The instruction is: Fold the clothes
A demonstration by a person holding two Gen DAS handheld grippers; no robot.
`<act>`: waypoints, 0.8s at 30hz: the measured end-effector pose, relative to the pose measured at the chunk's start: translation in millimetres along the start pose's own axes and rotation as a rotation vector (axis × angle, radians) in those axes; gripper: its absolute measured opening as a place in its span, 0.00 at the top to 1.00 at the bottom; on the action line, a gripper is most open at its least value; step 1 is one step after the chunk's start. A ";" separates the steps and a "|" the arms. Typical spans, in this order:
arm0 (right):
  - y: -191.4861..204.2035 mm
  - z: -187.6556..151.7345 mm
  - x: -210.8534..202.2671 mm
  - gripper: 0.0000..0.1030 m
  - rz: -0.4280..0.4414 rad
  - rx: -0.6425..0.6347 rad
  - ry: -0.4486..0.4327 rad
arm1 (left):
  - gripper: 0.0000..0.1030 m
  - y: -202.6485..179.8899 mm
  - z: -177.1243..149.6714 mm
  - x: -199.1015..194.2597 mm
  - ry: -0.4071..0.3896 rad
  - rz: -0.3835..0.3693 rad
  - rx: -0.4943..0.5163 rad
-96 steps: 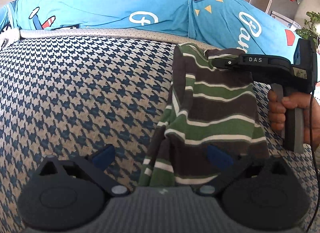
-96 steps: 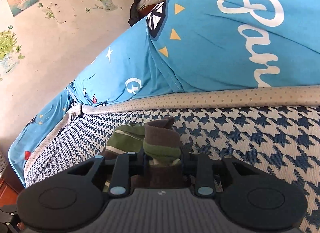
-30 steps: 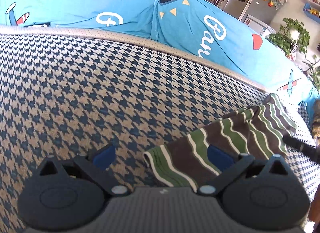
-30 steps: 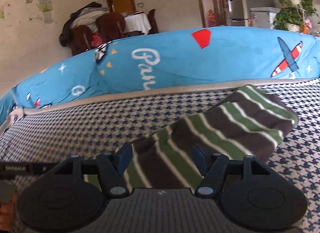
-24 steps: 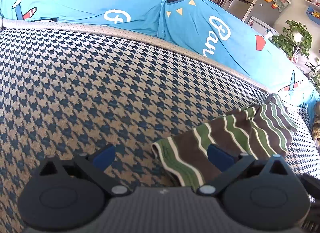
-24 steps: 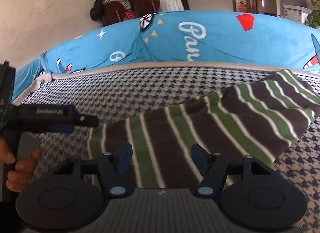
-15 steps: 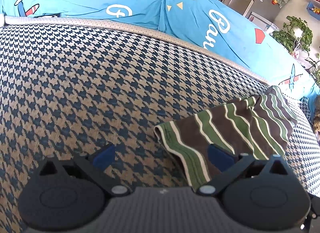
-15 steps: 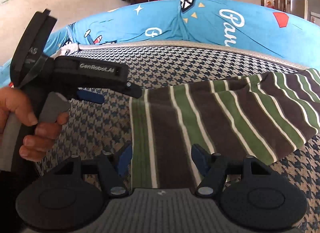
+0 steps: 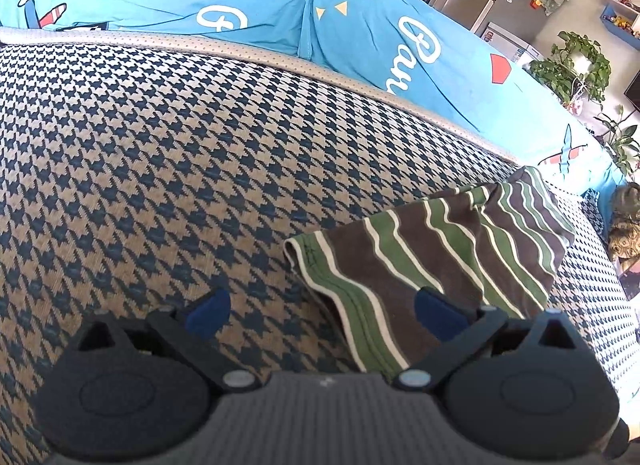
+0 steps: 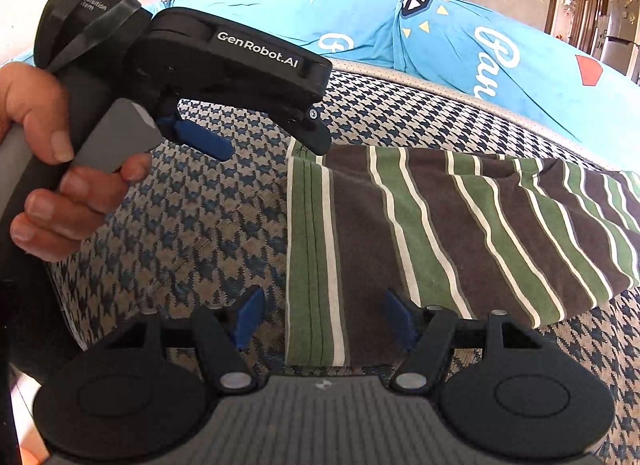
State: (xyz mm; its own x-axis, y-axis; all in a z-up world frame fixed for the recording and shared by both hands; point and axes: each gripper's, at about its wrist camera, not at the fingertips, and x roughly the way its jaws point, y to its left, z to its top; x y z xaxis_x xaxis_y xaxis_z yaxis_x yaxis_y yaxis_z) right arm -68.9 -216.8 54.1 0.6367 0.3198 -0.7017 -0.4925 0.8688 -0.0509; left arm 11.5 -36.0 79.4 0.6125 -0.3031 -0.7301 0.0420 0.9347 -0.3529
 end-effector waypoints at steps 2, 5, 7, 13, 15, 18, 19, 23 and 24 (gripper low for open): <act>-0.3 -0.5 0.3 0.36 -0.003 -0.001 0.000 | 0.00 -1.2 0.1 -0.6 0.001 0.001 -0.001; -0.5 -1.5 0.8 0.36 -0.009 -0.008 -0.002 | 0.00 -2.0 -0.1 -1.3 0.003 0.002 -0.001; -0.7 -2.3 1.1 0.36 -0.013 -0.012 -0.004 | 0.00 -1.7 -0.2 -0.8 0.006 0.002 -0.002; -1.8 -4.6 2.3 0.36 -0.024 -0.022 -0.016 | 0.00 -2.9 -0.7 3.0 0.019 0.000 0.001; -3.4 -5.1 2.7 0.37 -0.024 -0.015 -0.023 | 0.00 -4.5 -1.1 4.6 0.024 -0.001 0.007; -8.6 -4.1 2.5 0.51 -0.021 -0.002 -0.032 | 0.00 -7.1 -1.7 7.1 0.031 -0.004 0.015; -11.9 -3.4 2.4 0.58 -0.020 0.006 -0.033 | 0.00 -7.9 -2.0 7.9 0.034 -0.007 0.017; -31.8 1.0 1.5 0.84 -0.010 0.091 -0.029 | 0.00 -9.5 -1.7 11.0 0.048 -0.043 0.005; -38.9 2.5 1.2 0.85 0.005 0.131 -0.027 | 0.00 -9.2 -1.5 11.9 0.054 -0.059 -0.004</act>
State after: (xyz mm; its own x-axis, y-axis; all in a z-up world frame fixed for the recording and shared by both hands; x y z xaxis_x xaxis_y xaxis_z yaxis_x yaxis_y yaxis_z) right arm -47.5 -249.3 57.0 0.6509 0.3332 -0.6822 -0.4156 0.9083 0.0472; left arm 17.2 -48.5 73.1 0.5658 -0.3670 -0.7384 0.0734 0.9143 -0.3983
